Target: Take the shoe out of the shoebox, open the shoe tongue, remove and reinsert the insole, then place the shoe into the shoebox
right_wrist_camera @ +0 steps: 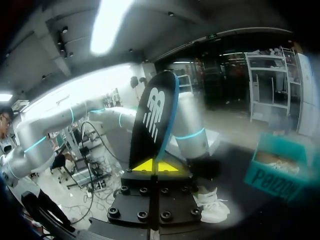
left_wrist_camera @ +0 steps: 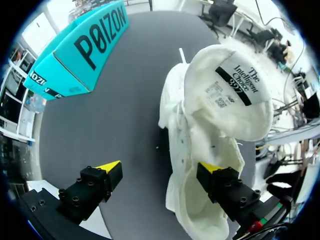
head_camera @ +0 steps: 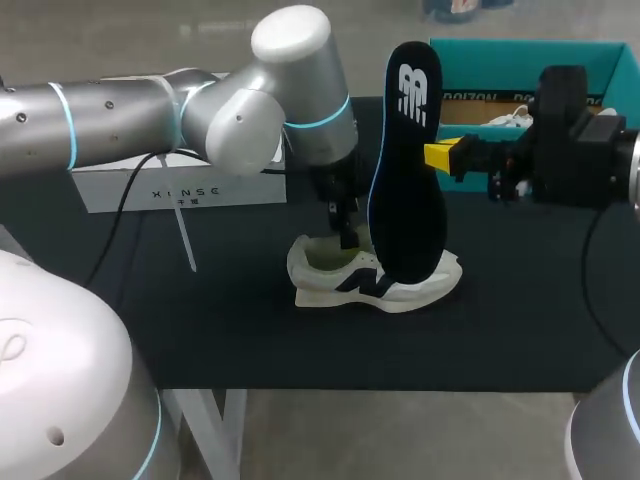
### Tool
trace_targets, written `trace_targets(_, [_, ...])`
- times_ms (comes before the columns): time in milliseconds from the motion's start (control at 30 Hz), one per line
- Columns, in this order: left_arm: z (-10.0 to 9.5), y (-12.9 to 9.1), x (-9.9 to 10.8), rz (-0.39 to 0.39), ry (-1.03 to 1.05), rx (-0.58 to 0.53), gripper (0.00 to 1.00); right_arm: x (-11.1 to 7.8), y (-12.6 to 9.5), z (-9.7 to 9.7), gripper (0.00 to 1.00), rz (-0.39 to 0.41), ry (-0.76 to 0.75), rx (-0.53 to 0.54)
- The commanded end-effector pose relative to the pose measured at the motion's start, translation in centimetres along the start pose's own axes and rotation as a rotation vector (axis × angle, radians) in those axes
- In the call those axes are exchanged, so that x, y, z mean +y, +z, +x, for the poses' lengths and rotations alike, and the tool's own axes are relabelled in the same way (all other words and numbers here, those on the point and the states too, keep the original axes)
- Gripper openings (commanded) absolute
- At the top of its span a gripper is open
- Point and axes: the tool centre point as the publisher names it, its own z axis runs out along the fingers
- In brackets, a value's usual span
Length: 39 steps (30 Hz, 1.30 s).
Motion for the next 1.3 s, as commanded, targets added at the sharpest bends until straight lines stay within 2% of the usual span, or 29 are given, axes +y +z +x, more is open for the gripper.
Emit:
trace_targets(33, [-0.8,1.6,-1.0,0.000,0.013,0.033,0.59,-0.2,0.0,0.1,0.00,-0.002,0.001,-0.003])
trace_targets(67, [-0.8,1.7,-1.1,0.000,0.017,0.036,0.46,-0.2,0.0,0.1,0.00,-0.002,0.001,-0.003])
trace_targets(100, [-0.8,1.9,-1.2,-0.001,0.022,0.041,0.40,-0.2,0.0,0.1,0.00,-0.002,0.001,-0.003])
trace_targets(200, [-0.7,2.3,-1.3,0.002,0.035,0.055,0.00,-0.2,0.0,0.1,0.00,-0.002,0.001,-0.003])
trace_targets(733, [-0.4,2.1,-1.6,-0.016,0.085,0.066,0.00,-0.2,0.0,0.1,0.00,-0.002,0.001,-0.003])
trace_targets(833, [-0.5,1.2,-2.0,-0.033,0.256,0.112,0.00,-0.2,0.0,0.1,0.00,-0.002,0.001,-0.003])
trace_targets(900, [-0.4,0.9,-2.4,-0.078,0.399,0.151,0.00,-0.2,0.0,0.1,0.00,-0.002,0.001,-0.003])
trace_targets(967, [0.1,0.7,-2.7,-0.077,0.608,0.227,0.00,-0.2,0.0,0.1,0.00,-0.002,0.001,-0.003])
trace_targets(1167, [0.6,0.0,-4.0,-0.193,0.980,0.310,0.00,-0.2,0.0,0.1,0.00,-0.002,0.001,-0.003])
trace_targets(1267, [0.5,-1.3,-4.2,-0.179,1.032,0.301,0.00,-0.2,0.0,0.1,0.00,-0.002,0.001,-0.003])
trace_targets(1300, [0.3,-1.9,-4.0,-0.151,1.045,0.286,0.00,-0.2,0.0,0.1,0.00,-0.002,0.001,-0.003])
